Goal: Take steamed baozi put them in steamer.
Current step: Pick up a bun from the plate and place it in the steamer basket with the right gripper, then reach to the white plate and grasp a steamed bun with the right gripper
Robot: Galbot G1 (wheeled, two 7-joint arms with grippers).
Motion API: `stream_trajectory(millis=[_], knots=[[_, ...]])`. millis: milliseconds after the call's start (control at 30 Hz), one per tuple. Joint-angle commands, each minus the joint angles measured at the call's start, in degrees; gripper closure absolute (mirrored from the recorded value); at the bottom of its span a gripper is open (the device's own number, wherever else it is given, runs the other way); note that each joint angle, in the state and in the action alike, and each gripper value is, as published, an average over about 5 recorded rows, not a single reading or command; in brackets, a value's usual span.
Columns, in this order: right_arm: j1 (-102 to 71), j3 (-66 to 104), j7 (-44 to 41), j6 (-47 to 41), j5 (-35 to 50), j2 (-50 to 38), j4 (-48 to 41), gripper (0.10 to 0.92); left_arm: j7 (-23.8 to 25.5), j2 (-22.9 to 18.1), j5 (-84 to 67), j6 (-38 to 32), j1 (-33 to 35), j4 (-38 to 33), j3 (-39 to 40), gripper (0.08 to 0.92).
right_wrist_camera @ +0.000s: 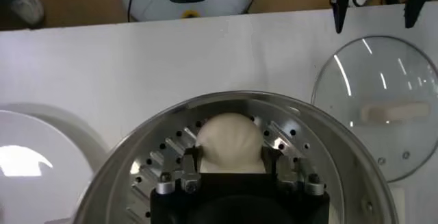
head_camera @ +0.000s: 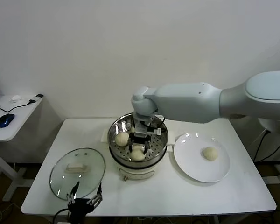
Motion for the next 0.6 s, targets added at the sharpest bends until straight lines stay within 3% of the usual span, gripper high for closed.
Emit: stream_trajectory(millis=[33, 167, 367, 500, 600], knots=[[-3.68, 0.85, 0.42, 3.70, -1.93, 2.51, -5.08, 0.322, -0.02, -0.06, -0.11, 0.00, 0.08, -0.02, -0.02, 0.177], [-0.06, 0.90, -1.42, 5.24, 1.21, 1.90, -5.24, 0.226, -0.01, -0.13, -0.10, -0.03, 0.15, -0.15, 0.01, 0.177], [10.29, -0.95, -6.89, 5.53, 12.69, -3.74, -5.06, 0.203, 0.02, -0.12, -0.06, -0.11, 0.45, -0.64, 0.09, 0.177], [18.15, -7.94, -7.30, -4.91, 20.42, -13.69, -6.03, 0.202, 0.05, -0.04, -0.05, -0.25, 0.33, -1.00, 0.14, 0.177], [20.91, -13.32, -6.46, -14.22, 19.88, -22.11, -7.08, 0.203, 0.13, 0.03, -0.06, -0.29, 0.04, -1.24, 0.19, 0.177]])
